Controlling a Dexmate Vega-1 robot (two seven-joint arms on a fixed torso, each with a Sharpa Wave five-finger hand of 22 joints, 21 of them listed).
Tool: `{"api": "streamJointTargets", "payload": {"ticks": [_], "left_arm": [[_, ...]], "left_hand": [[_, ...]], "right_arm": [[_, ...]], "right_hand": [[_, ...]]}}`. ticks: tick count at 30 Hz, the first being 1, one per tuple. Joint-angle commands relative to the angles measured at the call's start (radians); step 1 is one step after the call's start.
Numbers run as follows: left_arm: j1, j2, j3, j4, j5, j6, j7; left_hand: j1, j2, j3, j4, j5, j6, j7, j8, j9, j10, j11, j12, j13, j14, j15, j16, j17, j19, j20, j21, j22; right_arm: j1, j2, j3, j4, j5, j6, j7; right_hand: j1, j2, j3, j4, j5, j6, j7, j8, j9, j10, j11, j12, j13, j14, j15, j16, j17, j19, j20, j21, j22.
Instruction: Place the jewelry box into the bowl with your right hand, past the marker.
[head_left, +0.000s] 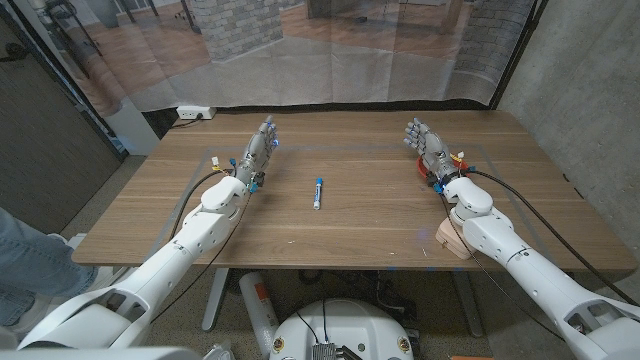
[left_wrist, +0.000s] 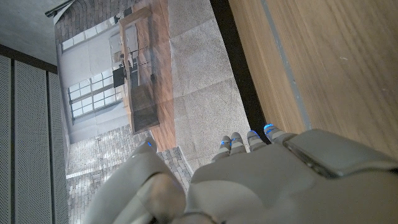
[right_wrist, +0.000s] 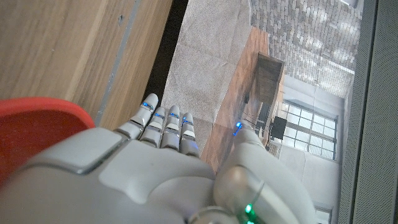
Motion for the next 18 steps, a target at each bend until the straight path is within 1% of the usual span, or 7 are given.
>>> {"api": "streamJointTargets", "payload": {"ticks": [1,7,18], "left_arm": [[0.007,0.017,-0.001,-0.039,0.010,0.032,0.028],[0.010,0.028,-0.002,-0.055,0.015,0.042,0.035],[0.012,0.035,-0.003,-0.065,0.018,0.047,0.037]], "left_hand": [[0.007,0.004,0.007,-0.005,0.006,0.004,-0.002,0.008,0.005,0.004,0.003,0.006,0.004,-0.001,0.000,0.005,0.002,-0.019,0.005,0.009,0.003],[0.010,0.008,0.008,-0.006,0.006,0.006,-0.002,0.007,0.005,0.006,0.002,0.006,0.004,-0.001,0.000,0.004,0.002,-0.023,0.008,0.007,0.003],[0.015,0.016,0.009,-0.008,0.006,0.011,-0.002,0.006,0.005,0.010,0.002,0.005,0.004,0.003,0.000,0.003,0.002,-0.024,0.008,0.006,0.003]], "right_arm": [[-0.036,-0.020,0.017,-0.035,-0.005,0.027,-0.009],[-0.051,-0.034,0.022,-0.059,-0.017,0.035,-0.016],[-0.076,-0.056,0.033,-0.098,-0.031,0.037,-0.033]], "right_hand": [[0.013,-0.003,0.003,-0.004,-0.002,0.008,0.002,0.006,0.003,0.010,-0.001,0.003,0.004,0.008,0.001,0.003,0.004,0.010,-0.048,-0.004,0.002],[0.014,-0.001,0.002,-0.006,-0.003,0.005,-0.005,0.004,0.004,0.009,0.002,0.001,0.004,0.004,0.002,0.001,0.005,0.007,-0.046,-0.010,0.002],[0.020,0.002,0.002,-0.010,-0.003,0.010,0.000,0.004,0.004,0.012,0.005,0.001,0.005,0.006,0.006,-0.001,0.005,0.010,-0.042,-0.016,0.002]]}}
